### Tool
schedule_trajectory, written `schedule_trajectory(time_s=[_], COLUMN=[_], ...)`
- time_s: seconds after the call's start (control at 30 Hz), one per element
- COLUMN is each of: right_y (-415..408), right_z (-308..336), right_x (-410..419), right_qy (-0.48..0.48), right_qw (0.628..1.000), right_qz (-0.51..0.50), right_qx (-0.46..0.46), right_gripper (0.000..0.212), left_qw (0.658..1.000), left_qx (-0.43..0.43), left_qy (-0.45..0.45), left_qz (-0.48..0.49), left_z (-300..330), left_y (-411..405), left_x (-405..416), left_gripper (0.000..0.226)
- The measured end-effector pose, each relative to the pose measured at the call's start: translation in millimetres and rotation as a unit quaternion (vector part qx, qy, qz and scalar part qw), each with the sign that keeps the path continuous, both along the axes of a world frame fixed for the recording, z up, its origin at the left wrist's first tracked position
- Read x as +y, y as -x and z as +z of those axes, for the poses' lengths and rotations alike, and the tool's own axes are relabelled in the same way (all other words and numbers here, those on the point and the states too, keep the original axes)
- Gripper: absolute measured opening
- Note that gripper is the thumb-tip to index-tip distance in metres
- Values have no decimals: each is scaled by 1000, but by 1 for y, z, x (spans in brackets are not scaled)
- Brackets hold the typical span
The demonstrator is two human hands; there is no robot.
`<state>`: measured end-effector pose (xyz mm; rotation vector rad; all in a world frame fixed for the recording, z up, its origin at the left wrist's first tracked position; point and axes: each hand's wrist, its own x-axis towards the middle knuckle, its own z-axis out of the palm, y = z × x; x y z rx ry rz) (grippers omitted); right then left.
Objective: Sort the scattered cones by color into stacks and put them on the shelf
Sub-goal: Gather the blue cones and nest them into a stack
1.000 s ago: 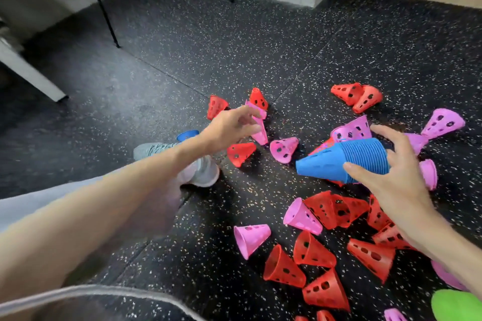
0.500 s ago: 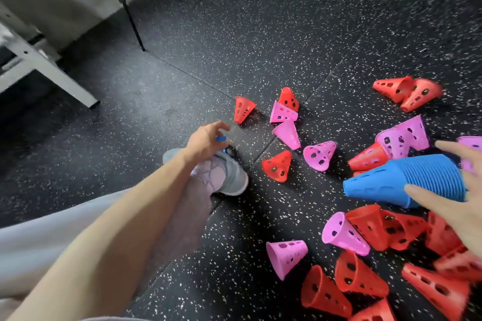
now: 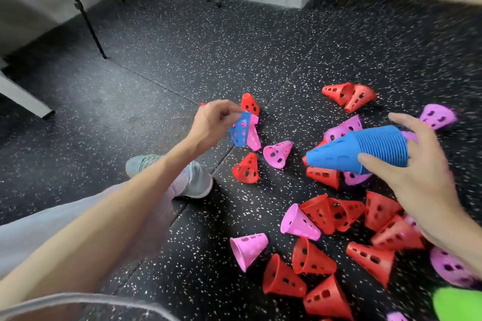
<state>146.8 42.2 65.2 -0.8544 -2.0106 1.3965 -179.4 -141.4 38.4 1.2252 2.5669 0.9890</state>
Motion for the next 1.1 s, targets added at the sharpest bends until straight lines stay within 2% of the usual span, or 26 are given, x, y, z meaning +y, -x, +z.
schedule_trajectory(time_s=[0.17, 0.3, 0.4, 0.5, 0.7, 0.97, 1.03, 1.1], right_y=[-26, -58, -81, -103, -128, -152, -160, -166], right_z=[11, 16, 19, 21, 22, 17, 17, 17], right_x=[15, 25, 26, 29, 43, 56, 58, 61], right_qy=[4, 13, -17, -28, -41, -10, 4, 10], right_qw=[998, 993, 994, 996, 997, 998, 999, 999], right_qz=[-45, -78, -76, -56, -11, -7, -3, 2], right_qx=[42, 85, 78, 71, 63, 54, 47, 43], right_gripper=[69, 67, 66, 65, 70, 74, 75, 76], left_qw=[990, 968, 951, 938, 922, 933, 935, 935], left_qx=[12, 40, 58, 59, 44, -25, -78, -183], left_qy=[-9, -9, 5, 4, -6, -89, -106, -81], left_qz=[-139, -250, -305, -340, -385, -348, -329, -292], left_z=[27, 42, 54, 61, 64, 41, 36, 36], left_y=[-77, -133, -168, -197, -239, -281, -290, -302], left_x=[43, 62, 76, 91, 115, 140, 148, 152], left_gripper=[7, 15, 29, 26, 18, 25, 36, 39])
